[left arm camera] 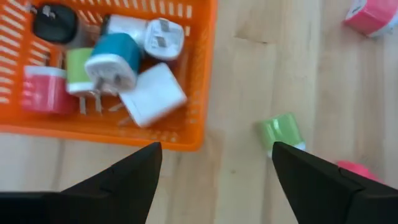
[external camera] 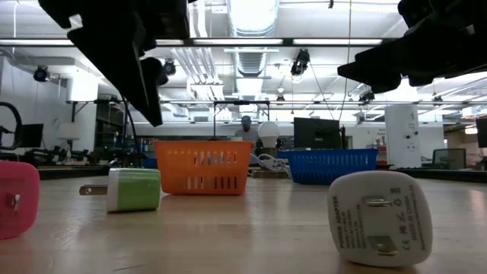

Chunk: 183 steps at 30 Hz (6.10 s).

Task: Pick & Place Office items
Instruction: Put the pink white charger adapter into the orange bin

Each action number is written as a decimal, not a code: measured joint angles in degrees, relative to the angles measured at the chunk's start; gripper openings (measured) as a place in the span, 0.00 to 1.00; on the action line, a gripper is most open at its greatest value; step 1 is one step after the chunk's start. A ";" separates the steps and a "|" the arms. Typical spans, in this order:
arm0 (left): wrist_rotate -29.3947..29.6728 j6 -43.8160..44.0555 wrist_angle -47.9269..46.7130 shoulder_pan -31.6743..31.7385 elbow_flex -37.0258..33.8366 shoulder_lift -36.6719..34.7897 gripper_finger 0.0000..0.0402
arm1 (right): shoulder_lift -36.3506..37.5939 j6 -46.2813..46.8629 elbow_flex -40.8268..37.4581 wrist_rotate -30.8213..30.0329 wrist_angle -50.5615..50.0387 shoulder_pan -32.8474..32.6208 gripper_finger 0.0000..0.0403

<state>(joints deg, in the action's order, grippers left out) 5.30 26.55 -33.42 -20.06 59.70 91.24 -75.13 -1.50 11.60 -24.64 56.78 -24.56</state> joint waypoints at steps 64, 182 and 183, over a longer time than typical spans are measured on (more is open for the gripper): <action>21.31 2.79 21.21 -14.95 -12.28 0.04 0.77 | -39.63 -9.56 63.61 22.22 -72.87 -9.04 0.63; 57.75 -2.65 24.11 -22.49 -12.26 -1.08 0.76 | -35.80 -9.81 45.48 21.89 -35.26 18.06 0.29; 57.75 -2.69 23.87 -22.49 -12.26 -1.36 0.76 | -35.82 -9.83 45.48 22.20 -35.39 18.25 0.29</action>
<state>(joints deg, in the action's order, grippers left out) 63.05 23.86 -9.55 -42.54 47.44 89.88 -110.96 -11.33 57.08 -2.44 21.39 -6.31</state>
